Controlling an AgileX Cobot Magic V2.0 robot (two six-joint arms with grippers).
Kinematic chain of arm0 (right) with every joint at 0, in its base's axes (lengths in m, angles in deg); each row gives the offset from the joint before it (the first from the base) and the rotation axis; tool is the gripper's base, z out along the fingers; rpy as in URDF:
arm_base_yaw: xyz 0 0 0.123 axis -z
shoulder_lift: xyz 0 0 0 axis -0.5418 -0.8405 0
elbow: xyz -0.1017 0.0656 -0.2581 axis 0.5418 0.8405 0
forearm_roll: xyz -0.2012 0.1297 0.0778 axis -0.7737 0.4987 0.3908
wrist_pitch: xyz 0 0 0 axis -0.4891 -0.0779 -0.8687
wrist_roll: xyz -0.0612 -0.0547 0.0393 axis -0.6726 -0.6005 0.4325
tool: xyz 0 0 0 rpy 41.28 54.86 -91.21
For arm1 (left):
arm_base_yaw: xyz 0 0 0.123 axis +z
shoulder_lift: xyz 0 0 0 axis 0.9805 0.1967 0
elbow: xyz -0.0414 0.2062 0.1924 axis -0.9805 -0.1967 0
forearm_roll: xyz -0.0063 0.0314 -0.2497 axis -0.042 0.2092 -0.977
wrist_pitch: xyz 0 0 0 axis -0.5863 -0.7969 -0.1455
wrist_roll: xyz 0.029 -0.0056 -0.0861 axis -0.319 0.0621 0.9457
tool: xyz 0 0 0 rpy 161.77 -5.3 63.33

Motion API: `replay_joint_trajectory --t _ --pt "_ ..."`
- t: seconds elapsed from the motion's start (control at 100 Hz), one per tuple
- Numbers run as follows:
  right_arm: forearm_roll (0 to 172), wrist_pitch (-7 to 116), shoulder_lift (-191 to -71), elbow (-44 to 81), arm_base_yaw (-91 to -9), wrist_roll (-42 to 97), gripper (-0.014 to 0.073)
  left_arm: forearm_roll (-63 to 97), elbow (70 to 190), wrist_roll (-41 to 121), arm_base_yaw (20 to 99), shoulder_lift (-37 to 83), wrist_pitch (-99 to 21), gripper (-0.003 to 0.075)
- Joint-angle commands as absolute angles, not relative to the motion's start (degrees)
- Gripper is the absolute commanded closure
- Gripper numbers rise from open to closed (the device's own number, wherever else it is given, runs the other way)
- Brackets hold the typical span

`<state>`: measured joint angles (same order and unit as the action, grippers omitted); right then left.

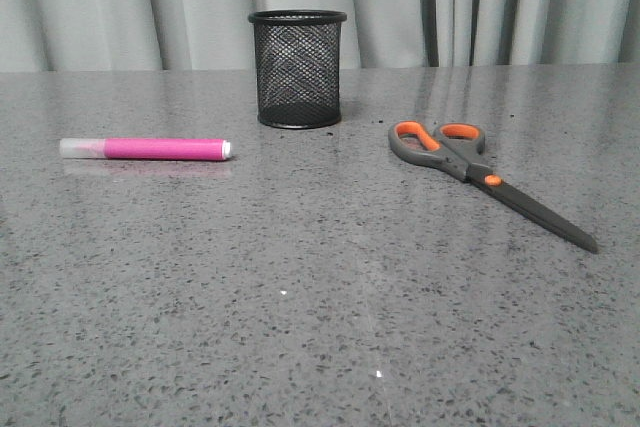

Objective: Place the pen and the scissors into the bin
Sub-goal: 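Move the left gripper toward the pink marker pen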

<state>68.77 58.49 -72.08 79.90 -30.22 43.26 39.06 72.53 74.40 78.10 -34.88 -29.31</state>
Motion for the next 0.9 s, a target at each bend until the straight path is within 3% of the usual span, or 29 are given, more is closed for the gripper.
replay_joint_trajectory --t 0.0,0.89 --pt "68.1 63.1 -70.9 80.7 -29.8 43.2 0.0662 38.5 70.0 74.7 78.3 -36.8 -25.1 0.0739" --pt "68.1 64.0 -70.9 80.7 -29.8 43.2 0.0662 38.5 70.0 74.7 78.3 -36.8 -25.1 0.0739"
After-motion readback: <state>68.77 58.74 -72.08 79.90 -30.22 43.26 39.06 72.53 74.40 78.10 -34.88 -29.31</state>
